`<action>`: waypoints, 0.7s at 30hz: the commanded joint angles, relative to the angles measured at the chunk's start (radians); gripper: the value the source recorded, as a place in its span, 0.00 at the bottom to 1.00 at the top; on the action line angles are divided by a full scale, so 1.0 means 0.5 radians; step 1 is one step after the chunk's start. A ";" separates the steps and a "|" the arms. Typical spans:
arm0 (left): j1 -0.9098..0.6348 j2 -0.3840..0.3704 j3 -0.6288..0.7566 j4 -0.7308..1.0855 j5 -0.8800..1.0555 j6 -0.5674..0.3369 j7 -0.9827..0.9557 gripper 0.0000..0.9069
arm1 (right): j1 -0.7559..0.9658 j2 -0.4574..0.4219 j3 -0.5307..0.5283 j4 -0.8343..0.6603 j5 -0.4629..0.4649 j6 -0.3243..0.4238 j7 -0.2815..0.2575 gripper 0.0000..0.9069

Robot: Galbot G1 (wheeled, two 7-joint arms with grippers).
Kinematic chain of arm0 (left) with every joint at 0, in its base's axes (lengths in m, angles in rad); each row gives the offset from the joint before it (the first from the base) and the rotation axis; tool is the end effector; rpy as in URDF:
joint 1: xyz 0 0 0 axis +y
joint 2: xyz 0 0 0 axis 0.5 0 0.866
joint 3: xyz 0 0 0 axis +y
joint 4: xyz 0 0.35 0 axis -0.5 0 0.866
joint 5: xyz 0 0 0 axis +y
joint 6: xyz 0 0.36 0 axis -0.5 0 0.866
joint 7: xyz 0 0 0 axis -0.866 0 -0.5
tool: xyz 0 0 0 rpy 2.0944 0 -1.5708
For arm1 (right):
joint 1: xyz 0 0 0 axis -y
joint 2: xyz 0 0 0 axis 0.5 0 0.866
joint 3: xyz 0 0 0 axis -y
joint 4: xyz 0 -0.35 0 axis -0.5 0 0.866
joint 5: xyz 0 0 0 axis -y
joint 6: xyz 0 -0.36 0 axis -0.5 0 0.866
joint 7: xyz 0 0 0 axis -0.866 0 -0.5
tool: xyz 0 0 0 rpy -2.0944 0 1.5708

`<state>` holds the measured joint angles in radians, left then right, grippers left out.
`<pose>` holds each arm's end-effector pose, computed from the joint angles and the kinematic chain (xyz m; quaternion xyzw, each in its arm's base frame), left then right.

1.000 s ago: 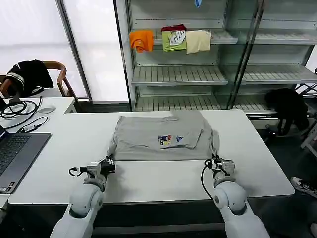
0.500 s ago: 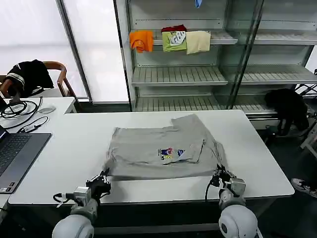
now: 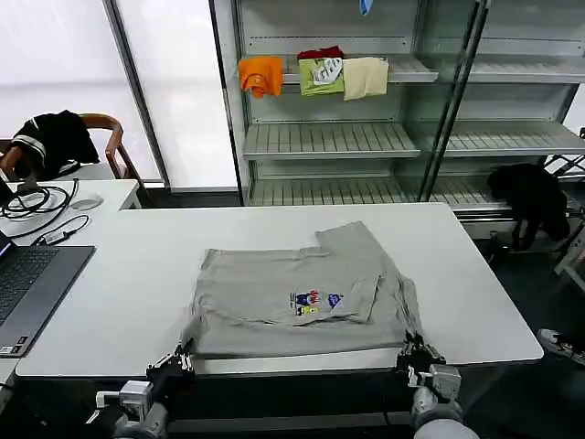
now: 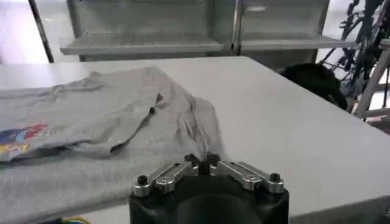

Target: Fold and organize the clothes.

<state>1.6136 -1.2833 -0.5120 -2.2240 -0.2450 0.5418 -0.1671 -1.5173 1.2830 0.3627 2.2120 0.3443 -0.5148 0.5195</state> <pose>0.1732 0.0340 -0.2604 -0.0089 -0.9715 -0.0368 0.2340 0.1894 0.0061 -0.2558 -0.0817 -0.9742 0.0059 0.2101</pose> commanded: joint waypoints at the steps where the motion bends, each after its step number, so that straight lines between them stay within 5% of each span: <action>1: 0.127 -0.018 0.003 -0.057 0.019 -0.016 -0.003 1.00 | -0.130 0.007 -0.004 0.109 -0.065 0.028 0.037 1.00; 10: 0.126 -0.017 -0.022 -0.288 0.001 0.069 -0.014 1.00 | 0.106 0.040 0.181 0.239 0.031 -0.066 0.031 1.00; 21: -0.481 0.220 -0.215 -0.283 -0.240 0.073 -0.028 1.00 | 1.085 -0.077 0.221 -0.289 0.208 -0.126 -0.058 1.00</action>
<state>1.5296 -1.2307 -0.5764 -2.3549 -0.3023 0.5711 -0.1786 -1.3140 1.2771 0.4547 2.2244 0.3928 -0.5513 0.5087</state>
